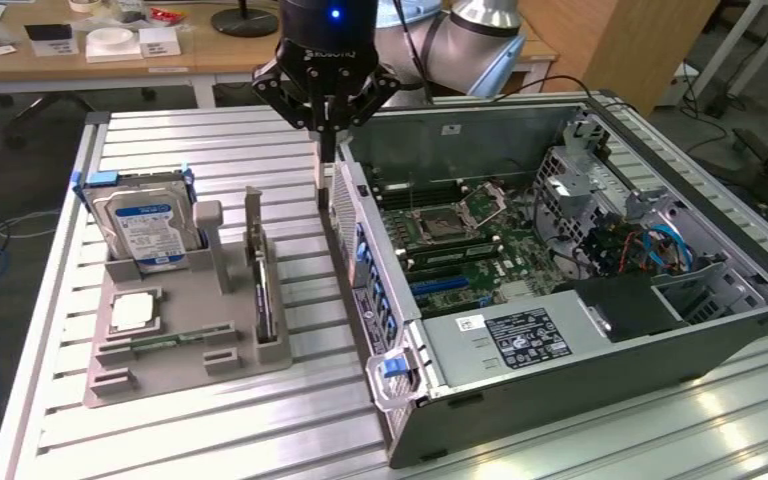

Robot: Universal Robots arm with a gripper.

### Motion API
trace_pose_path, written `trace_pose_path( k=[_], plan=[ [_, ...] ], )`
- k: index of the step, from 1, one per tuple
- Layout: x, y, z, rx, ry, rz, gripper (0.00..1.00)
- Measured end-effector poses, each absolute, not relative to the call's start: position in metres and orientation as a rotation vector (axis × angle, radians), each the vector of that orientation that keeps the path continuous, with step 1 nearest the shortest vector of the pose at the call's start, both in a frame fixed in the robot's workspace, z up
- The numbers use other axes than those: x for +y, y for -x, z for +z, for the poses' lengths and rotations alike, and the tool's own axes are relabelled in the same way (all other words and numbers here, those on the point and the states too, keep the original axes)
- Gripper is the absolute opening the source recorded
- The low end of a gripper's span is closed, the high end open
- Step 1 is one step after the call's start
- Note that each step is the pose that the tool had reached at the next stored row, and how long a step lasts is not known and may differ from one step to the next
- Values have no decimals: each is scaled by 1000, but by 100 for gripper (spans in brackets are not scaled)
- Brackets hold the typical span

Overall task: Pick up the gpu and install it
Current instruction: 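Reach for the gpu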

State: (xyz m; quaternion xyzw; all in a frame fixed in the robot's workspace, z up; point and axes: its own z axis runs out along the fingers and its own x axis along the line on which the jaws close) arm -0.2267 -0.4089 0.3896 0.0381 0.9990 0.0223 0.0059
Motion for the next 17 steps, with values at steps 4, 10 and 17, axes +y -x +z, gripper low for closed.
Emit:
trace_pose_path(
  k=[4, 10, 17],
  plan=[
    [-410, 232, 389, 3128, -119, 70, 11],
    [-411, 240, 389, 3129, -119, 70, 11],
    [-413, 250, 389, 3131, -120, 70, 11]
  ],
)
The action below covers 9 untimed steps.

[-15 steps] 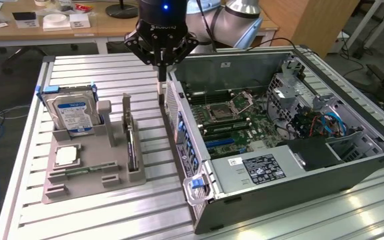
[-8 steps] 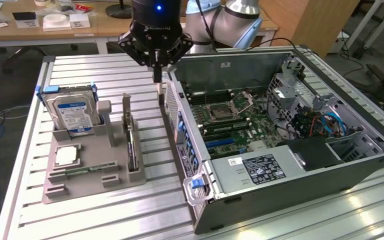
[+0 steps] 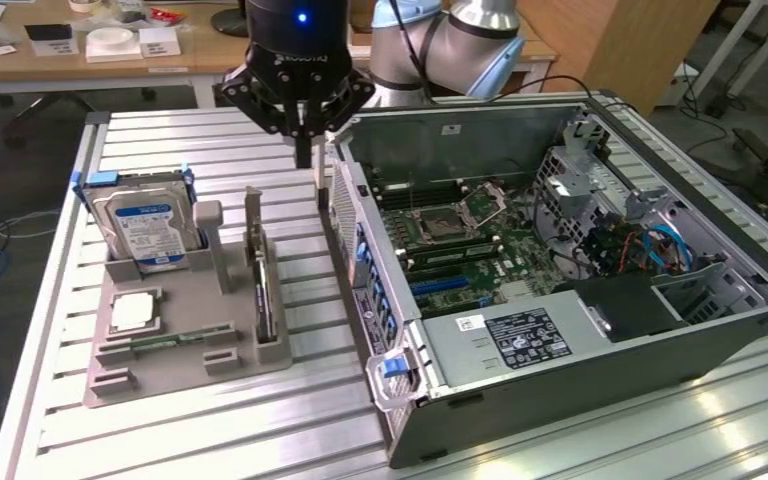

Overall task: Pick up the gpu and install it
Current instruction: 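Reach for the gpu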

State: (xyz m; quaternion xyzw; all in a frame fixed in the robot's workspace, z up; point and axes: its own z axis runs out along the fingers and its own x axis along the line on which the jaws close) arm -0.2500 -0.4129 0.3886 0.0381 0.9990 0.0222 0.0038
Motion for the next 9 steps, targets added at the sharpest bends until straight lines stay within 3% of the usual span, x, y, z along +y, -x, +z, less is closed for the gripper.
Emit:
trace_pose_path(
  k=[9],
  plan=[
    [-415, 262, 388, 3133, -120, 70, 11]
  ],
)
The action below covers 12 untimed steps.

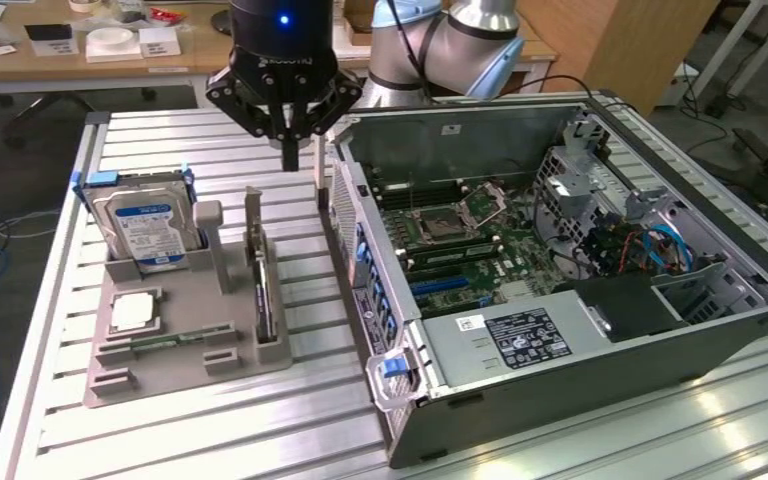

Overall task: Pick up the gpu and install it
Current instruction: 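Reach for the gpu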

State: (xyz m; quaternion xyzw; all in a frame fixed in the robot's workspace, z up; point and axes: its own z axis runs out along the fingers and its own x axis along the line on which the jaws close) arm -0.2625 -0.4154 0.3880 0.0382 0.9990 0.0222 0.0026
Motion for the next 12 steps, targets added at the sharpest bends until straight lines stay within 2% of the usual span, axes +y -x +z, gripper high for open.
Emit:
trace_pose_path(
  k=[12],
  plan=[
    [-419, 280, 387, 3136, -120, 69, 11]
  ],
)
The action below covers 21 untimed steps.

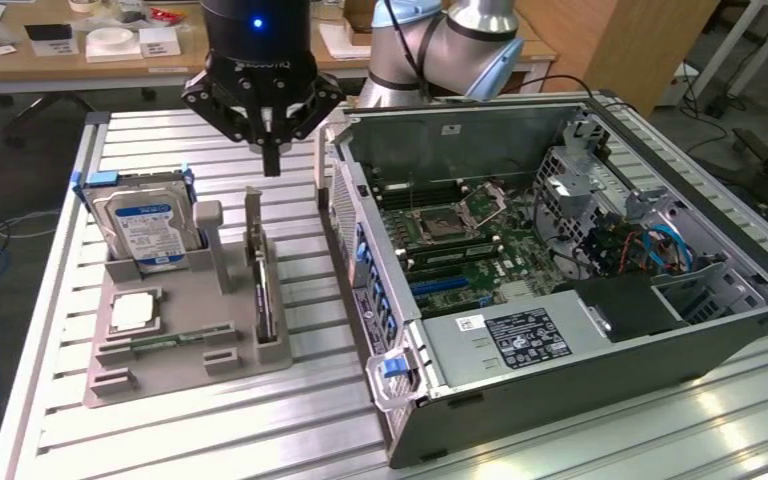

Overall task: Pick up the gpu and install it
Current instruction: 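Reach for the gpu, then pick up the gpu and move the gpu toward the slot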

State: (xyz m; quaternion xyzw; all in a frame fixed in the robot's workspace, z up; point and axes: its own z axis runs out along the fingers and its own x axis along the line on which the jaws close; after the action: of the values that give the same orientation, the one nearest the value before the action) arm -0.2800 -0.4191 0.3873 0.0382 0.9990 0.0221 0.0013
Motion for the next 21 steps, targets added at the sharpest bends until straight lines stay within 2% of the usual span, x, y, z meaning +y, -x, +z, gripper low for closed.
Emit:
trace_pose_path(
  k=[21],
  plan=[
    [-423, 299, 387, 3138, -120, 69, 11]
  ],
)
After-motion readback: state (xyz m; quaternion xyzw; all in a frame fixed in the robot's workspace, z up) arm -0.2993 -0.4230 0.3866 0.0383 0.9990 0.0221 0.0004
